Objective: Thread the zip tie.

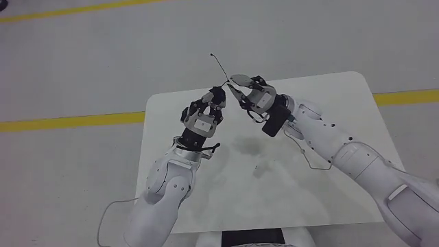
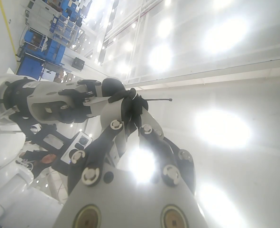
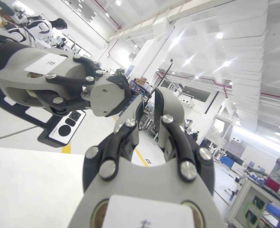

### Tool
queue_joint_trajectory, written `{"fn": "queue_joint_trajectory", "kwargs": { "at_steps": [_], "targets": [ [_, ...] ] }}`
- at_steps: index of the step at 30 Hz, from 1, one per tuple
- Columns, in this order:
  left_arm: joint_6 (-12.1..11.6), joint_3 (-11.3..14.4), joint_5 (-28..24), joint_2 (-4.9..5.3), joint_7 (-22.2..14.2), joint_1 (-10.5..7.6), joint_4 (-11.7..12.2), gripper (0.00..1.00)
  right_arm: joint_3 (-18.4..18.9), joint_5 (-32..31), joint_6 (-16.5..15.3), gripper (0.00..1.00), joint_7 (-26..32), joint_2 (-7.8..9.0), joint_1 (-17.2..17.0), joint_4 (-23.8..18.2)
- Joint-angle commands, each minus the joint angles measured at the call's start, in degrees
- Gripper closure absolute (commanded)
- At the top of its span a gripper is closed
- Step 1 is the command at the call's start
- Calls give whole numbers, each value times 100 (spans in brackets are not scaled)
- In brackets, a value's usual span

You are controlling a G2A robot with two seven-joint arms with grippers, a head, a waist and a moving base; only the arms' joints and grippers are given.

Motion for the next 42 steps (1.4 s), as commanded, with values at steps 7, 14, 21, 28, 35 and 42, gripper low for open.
{"fn": "queue_joint_trajectory", "kwargs": {
  "at_steps": [7,14,21,28,35,42],
  "targets": [
    [0,0,0,0,0,0,0,100,128,-140,-140,100,4,-85,-41,57],
    [0,0,0,0,0,0,0,100,248,-372,-227,100,6,-136,-77,101],
    [4,11,-6,-9,36,-31,-14,100,235,-403,-221,100,-26,-112,-64,184],
    [23,-13,-114,-33,56,-94,-74,100,-5,-403,-130,100,-6,-2,23,312],
    [39,-40,-156,-53,52,-139,-112,100,-245,-403,-22,100,-4,128,110,387],
    [36,-46,-188,-74,51,-168,-147,100,-429,-403,24,100,56,217,158,429]
  ]
}}
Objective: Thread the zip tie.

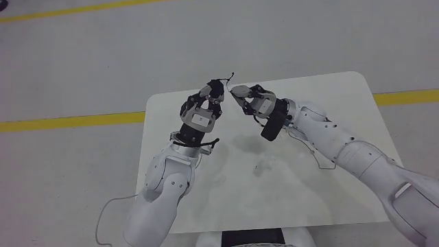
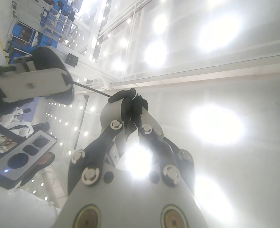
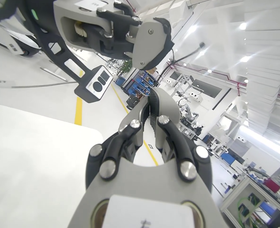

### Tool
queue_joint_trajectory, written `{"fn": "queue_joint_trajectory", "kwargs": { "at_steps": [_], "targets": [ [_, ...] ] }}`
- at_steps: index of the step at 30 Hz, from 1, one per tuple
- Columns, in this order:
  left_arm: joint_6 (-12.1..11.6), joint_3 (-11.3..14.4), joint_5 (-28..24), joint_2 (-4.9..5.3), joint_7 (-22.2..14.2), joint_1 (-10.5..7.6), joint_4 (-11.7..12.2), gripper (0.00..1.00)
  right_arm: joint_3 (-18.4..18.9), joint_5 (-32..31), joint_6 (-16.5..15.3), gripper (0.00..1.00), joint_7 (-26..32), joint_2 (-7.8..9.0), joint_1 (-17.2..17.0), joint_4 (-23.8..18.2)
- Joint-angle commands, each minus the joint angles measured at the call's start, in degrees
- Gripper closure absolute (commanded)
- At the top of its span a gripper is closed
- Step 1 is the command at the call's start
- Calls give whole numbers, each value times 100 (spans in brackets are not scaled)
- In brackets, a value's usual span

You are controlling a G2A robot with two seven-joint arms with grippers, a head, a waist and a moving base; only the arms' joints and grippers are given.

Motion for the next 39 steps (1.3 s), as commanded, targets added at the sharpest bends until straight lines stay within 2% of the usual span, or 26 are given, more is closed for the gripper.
{"fn": "queue_joint_trajectory", "kwargs": {
  "at_steps": [1,39],
  "targets": [
    [-2,-4,-10,-5,2,-6,-5,100,-38,0,-4,100,21,16,7,12],
    [-3,5,-29,-102,-21,-14,-40,100,-202,0,-4,100,77,98,8,68]
  ]
}}
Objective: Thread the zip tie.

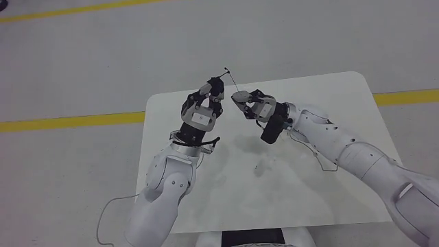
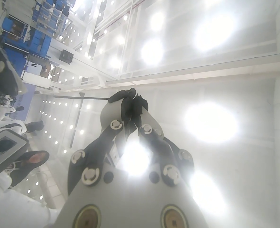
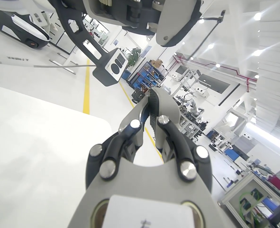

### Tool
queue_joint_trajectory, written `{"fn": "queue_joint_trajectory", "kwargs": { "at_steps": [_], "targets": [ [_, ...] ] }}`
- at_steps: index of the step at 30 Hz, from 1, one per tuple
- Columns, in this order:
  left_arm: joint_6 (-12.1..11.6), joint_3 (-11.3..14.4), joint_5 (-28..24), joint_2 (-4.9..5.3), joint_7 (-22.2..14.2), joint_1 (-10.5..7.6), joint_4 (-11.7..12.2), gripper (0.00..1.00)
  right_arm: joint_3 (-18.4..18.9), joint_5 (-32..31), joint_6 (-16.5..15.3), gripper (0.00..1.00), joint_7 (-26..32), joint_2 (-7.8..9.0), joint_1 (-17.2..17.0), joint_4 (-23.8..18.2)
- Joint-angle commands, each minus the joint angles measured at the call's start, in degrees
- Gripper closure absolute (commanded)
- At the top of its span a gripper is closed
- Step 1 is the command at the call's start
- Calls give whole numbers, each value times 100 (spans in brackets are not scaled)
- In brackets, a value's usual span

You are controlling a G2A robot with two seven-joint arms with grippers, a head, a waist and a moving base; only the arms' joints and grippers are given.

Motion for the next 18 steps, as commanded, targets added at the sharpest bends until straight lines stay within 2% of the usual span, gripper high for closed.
{"fn": "queue_joint_trajectory", "kwargs": {
  "at_steps": [1,3,4,5,6,13,16,18],
  "targets": [
    [-6,-2,16,-4,0,5,3,100,26,0,-7,100,-6,2,-20,-12],
    [-16,-6,26,-8,2,12,6,100,114,27,6,100,-58,-3,-78,-43],
    [-28,-12,33,-9,4,17,11,100,152,45,10,63,-80,-6,-108,-58],
    [-37,-16,38,-12,4,21,16,100,205,86,3,14,-135,-10,-150,-80],
    [-40,-18,38,-13,5,23,18,100,230,83,5,0,-152,-10,-164,-83],
    [-44,-13,54,-27,-4,55,29,100,382,0,-16,0,-198,-18,-252,-162],
    [-42,-14,67,-32,-4,67,26,100,414,0,-1,10,-227,-22,-271,-199],
    [-44,-18,78,-35,-4,80,27,100,439,0,-5,22,-250,-31,-279,-245]
  ]
}}
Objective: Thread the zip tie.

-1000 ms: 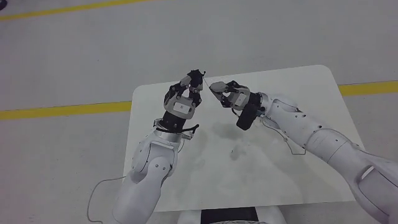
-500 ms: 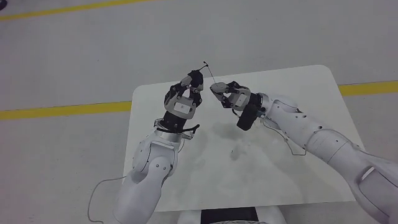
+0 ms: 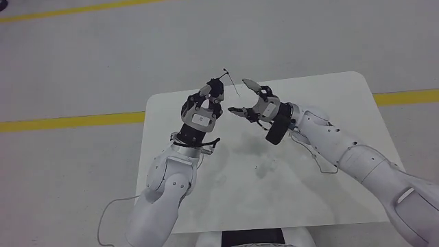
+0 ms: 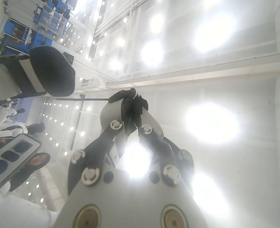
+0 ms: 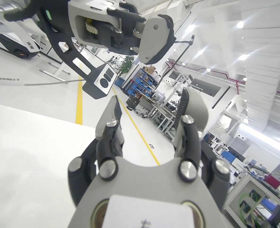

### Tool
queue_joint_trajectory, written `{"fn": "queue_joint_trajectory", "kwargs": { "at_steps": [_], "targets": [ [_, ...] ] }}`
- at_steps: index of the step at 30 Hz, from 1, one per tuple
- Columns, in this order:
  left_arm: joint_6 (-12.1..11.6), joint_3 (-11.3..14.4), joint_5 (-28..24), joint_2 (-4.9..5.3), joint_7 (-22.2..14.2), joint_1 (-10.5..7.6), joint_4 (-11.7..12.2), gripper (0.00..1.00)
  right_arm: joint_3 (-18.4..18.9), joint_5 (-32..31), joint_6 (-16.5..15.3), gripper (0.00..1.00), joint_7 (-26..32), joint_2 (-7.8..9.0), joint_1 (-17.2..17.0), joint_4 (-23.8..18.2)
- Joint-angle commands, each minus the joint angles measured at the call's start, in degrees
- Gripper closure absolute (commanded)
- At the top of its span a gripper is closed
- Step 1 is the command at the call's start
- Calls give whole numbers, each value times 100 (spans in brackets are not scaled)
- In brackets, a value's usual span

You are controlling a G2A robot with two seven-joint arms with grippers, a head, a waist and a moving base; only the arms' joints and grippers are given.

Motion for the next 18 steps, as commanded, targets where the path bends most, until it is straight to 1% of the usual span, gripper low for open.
{"fn": "queue_joint_trajectory", "kwargs": {
  "at_steps": [1,2,6,11,16,18],
  "targets": [
    [-2,-4,9,-3,1,14,1,100,28,0,-5,26,-20,-10,-8,-41],
    [-1,-7,14,-4,0,21,6,100,38,0,4,30,-27,-15,-8,-60],
    [8,-13,24,-9,4,39,8,100,108,0,50,52,-48,-37,-16,-124],
    [31,-20,32,-16,7,50,1,100,209,0,48,61,-62,-63,-46,-176],
    [43,-8,49,-24,2,70,-3,100,246,0,37,72,-70,-78,-50,-187],
    [46,-1,52,-28,1,74,-6,100,250,0,32,75,-69,-83,-48,-188]
  ]
}}
